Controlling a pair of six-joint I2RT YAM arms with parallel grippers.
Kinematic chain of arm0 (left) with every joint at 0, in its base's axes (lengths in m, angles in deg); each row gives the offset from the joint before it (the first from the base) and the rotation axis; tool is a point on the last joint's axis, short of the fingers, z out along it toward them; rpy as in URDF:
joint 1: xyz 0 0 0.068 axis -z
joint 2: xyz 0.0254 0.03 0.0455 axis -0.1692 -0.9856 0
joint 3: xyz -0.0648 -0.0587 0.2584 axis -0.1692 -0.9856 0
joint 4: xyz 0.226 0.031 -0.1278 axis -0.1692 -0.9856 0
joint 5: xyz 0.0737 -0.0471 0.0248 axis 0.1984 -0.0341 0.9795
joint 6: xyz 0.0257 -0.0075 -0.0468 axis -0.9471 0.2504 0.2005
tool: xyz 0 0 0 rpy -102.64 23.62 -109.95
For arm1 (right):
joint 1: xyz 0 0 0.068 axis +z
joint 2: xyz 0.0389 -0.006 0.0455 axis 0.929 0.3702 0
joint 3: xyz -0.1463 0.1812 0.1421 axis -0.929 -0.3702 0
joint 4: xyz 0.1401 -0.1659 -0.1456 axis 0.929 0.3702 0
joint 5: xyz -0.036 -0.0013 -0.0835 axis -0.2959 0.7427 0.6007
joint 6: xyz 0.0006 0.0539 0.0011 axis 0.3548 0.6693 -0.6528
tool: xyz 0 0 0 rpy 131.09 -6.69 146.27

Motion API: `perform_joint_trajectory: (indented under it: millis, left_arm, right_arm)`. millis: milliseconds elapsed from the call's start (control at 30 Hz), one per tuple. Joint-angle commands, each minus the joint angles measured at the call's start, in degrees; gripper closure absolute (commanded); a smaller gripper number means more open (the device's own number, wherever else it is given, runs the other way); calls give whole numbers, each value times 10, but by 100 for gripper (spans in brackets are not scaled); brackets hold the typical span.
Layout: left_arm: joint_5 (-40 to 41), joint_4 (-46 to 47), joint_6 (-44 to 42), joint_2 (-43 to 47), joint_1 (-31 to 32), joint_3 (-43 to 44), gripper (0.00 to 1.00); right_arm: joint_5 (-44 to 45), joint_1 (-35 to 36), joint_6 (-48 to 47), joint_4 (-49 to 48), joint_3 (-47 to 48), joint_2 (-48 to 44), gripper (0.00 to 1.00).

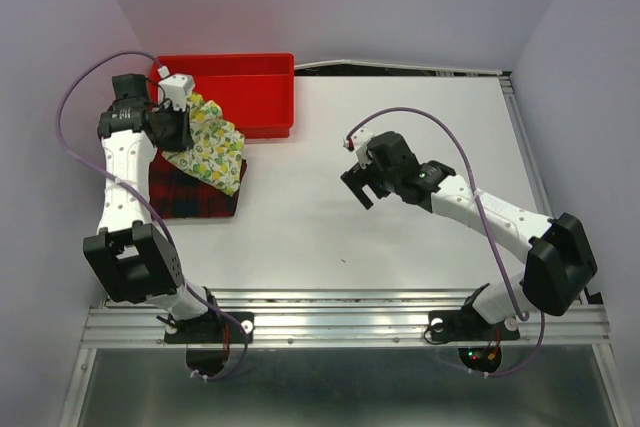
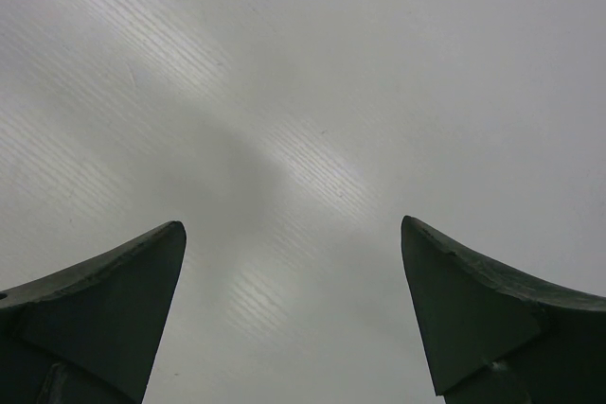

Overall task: Fold and stack the skirts
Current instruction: Neatly place the folded skirt to the corner

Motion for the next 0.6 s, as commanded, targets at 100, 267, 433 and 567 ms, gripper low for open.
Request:
perform_joint_trajectory:
  millis: [100, 267, 433, 567]
  left_arm:
    - [-49, -3, -20, 3, -66, -34, 100]
    - [-44, 28, -36, -29, -111, -74, 97]
    - [-21, 74, -47, -71, -136, -89, 84]
    - [0, 86, -45, -101, -145, -75, 82]
  right_arm:
    - [4, 2, -5, 2, 7, 1, 0]
    - [2, 2, -6, 5, 5, 2, 0]
    - [-2, -3, -4, 12, 2, 1, 0]
    - [-3, -3, -7, 19, 2, 1, 0]
